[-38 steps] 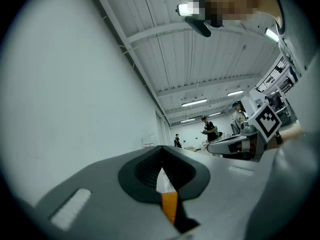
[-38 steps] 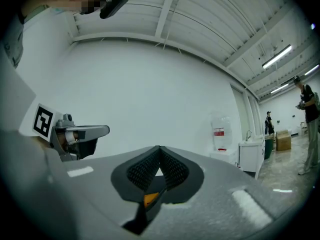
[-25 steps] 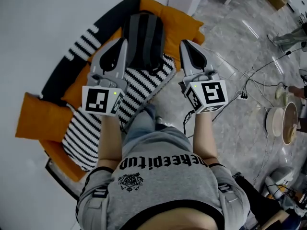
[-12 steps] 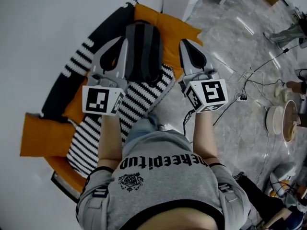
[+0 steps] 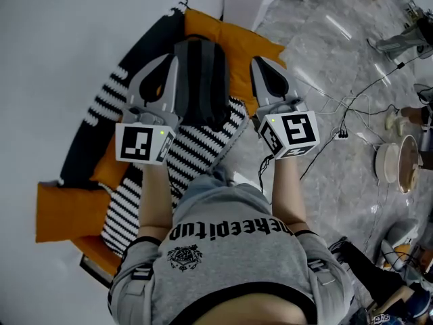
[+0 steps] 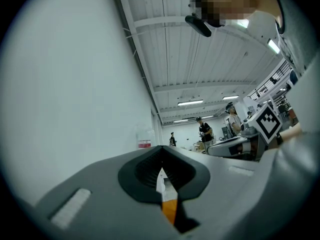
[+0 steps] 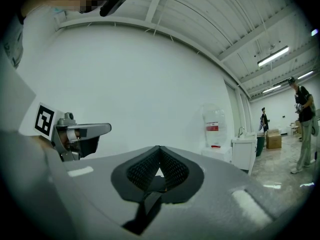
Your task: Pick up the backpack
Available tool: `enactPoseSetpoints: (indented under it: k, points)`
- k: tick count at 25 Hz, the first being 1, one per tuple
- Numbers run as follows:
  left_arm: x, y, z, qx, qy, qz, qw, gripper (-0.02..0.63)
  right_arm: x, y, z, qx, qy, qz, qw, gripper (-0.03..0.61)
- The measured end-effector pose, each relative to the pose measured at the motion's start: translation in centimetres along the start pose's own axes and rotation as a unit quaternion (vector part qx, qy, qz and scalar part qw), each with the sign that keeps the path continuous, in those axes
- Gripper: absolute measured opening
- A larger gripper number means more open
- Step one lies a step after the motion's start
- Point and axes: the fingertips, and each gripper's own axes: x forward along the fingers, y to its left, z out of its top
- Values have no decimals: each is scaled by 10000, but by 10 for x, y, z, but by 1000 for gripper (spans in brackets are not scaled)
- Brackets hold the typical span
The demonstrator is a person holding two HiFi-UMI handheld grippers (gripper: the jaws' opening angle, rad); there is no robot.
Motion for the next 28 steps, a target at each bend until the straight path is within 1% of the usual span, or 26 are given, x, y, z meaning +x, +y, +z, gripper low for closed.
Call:
enactPoseSetpoints:
  k: [7,13,16,23,28]
  points:
    - [4,24,-20,-204,79,-14,9998,14,25,6,-16,110,168,-42,9998,3]
    - [0,37,-43,-386,286,109,9988,14,39,16,-43,180,521,98,9984,3]
    - [1,39,-49,-402,355,149,9985,14,45,15,-53,225,634,147,9976,3]
    - [0,43,-64,-453,552,363,9968,15,62,18,-76,269,897,445,9946,3]
    - [11,48,-74,-478,636,489,9956,15,79,12,-90,273,1074,638,9918,3]
